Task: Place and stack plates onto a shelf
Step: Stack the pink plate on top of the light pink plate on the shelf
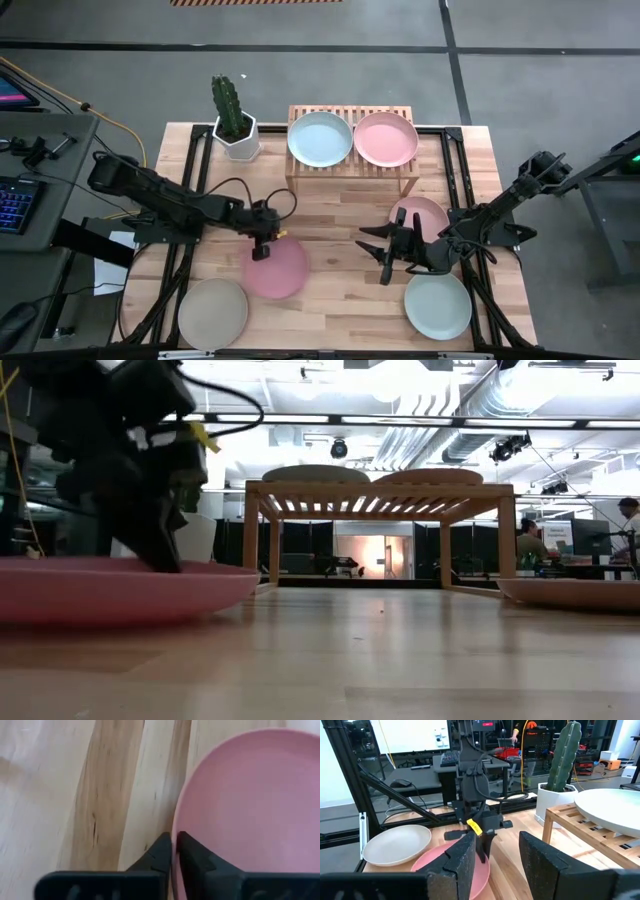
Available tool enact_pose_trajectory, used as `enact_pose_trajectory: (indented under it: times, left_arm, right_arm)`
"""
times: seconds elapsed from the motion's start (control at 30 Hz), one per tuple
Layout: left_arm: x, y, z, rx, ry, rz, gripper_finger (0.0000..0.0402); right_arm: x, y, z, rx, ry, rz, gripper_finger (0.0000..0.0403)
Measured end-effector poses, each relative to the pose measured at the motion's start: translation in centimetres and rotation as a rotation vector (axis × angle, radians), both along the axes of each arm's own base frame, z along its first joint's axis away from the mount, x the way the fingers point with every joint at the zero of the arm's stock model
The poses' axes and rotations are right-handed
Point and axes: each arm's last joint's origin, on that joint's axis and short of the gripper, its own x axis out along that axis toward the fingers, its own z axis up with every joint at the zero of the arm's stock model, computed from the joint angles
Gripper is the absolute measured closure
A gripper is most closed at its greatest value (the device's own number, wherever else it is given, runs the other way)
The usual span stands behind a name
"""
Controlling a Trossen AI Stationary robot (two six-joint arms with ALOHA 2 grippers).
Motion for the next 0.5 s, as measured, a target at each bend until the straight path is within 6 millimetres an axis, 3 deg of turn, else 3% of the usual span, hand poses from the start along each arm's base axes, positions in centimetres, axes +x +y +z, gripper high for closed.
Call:
enact_pose_trajectory:
  times: [0.1,0.23,0.4,0.5]
  left_arm:
    - [0.6,-0.1,1.7,0.003,0.027,0.0,0.0388]
    - [1.5,-0.5,6.2,0.009,0.018,-0.003,0.0398]
    - [2.8,-0.9,13.8,-0.045,-0.146,0.053,0.0399]
    - [3.8,0.3,18.3,-0.01,-0.263,0.082,0.04]
  right_arm:
    - [0.0,0.0,0.0,-0.001,0.0,0.0,0.0263]
    - [0.0,0.0,0.0,-0.001,0.0,0.0,0.0263]
    - [-0.2,0.1,0.4,-0.029,-0.011,0.008,0.0263]
    - [-0.7,0.3,1.3,-0.02,-0.059,0.025,0.0263]
